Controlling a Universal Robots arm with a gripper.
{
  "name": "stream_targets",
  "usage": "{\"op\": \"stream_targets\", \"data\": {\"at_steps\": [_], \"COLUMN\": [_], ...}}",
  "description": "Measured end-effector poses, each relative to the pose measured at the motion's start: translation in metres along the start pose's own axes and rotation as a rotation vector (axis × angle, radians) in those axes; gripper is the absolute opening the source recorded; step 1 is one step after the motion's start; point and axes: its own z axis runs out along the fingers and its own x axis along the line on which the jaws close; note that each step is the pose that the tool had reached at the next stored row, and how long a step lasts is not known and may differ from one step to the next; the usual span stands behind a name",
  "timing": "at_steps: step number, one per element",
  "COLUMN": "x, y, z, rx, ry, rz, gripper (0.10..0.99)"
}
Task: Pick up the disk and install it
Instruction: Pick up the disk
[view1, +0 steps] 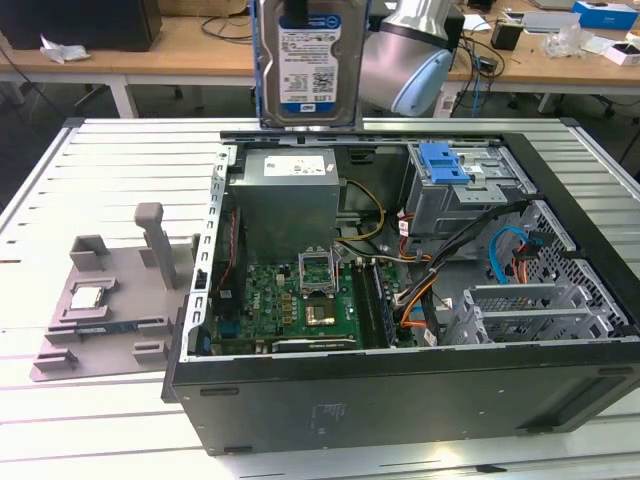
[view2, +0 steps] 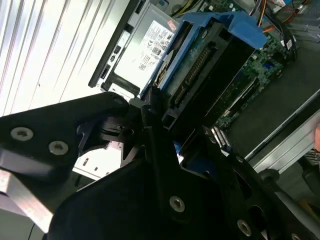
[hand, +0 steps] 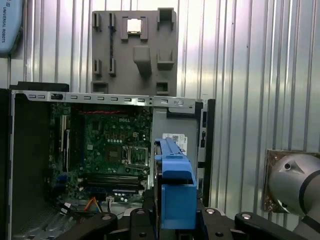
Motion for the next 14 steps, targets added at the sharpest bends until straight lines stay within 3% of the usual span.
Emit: {"op": "stream_targets", "data": {"at_steps": [3, 5, 9, 14], "x": [0.0003, 0.0006, 0.0011, 0.0019], "y": [-0.0108, -0.0259, -0.0435, -0.0732], "z": [0.0001, 0.0003, 0.0005, 0.0008], "rx": [0.0, 0.0, 0.0, 0.0], "ry": [0.0, 0.0001, 0.0, -0.0001], "rz": [0.0, 0.0, 0.0, 0.0], "gripper": [0.369, 0.369, 0.369, 0.369]}}
